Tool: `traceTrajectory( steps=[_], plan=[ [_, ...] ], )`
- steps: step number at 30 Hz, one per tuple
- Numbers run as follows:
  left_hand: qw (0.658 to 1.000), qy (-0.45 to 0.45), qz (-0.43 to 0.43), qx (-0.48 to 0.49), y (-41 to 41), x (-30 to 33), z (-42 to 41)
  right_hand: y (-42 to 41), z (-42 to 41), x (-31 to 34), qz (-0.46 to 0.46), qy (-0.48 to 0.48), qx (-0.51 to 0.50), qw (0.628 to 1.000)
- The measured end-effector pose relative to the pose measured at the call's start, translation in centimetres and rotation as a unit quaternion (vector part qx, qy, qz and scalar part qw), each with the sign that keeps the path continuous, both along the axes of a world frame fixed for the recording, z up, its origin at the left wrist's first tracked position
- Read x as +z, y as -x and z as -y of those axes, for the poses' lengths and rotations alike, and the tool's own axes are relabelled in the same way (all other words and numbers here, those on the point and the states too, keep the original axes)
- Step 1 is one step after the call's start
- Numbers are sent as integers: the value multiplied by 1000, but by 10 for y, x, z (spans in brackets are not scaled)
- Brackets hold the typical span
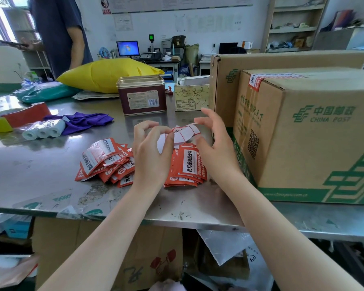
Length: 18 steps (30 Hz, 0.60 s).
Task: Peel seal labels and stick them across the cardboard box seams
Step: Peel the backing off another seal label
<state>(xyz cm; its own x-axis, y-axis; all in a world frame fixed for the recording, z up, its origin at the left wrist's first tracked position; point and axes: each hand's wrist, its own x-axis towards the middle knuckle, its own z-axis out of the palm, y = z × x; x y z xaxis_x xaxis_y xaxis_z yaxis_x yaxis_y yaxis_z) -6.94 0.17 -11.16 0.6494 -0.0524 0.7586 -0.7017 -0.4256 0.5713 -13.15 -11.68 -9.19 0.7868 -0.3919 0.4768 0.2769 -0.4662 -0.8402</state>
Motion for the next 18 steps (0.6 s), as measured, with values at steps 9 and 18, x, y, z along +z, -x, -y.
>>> traceTrajectory(
  steps=[9,18],
  plan=[
    [999,27,-22,-24,1,1,-2,-5,9,-5,-60,-109,-39,991],
    [999,19,-47,9,-3,-2,3,1,8,-4,-26,-9,-101,994]
  ],
)
